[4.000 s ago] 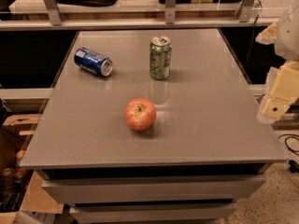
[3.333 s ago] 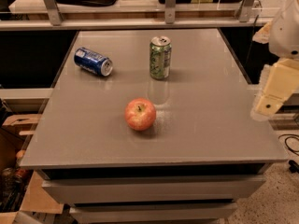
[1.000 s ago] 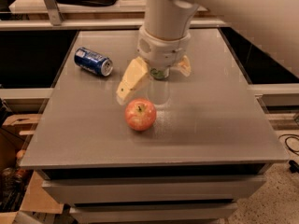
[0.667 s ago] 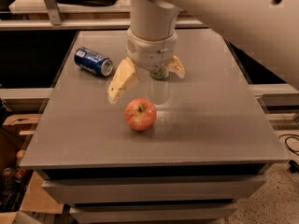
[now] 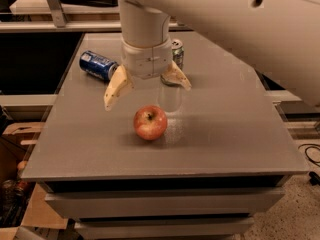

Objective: Pick apple

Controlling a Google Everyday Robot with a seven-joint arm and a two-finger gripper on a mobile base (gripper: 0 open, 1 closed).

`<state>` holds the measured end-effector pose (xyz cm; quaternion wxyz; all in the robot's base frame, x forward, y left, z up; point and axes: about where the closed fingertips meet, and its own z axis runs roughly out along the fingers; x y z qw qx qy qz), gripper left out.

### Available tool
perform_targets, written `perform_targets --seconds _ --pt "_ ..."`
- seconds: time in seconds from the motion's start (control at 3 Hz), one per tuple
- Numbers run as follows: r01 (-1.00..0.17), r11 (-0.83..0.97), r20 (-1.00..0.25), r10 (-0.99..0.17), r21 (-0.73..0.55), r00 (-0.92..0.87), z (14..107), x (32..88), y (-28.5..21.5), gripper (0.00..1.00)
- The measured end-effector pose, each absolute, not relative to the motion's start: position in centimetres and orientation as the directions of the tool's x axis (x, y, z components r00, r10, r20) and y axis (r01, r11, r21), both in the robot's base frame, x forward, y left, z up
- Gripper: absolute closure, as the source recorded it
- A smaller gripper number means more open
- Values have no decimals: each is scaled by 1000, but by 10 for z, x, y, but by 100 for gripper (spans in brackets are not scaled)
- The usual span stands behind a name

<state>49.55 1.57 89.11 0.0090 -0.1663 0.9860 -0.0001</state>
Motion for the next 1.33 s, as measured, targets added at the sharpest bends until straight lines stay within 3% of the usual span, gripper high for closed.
perform_targets --seconds 0.67,1.33 --pt "-178 984 16 -179 30 -984 877 491 35 0" --pt "-161 986 -10 -161 52 -987 876 497 40 0"
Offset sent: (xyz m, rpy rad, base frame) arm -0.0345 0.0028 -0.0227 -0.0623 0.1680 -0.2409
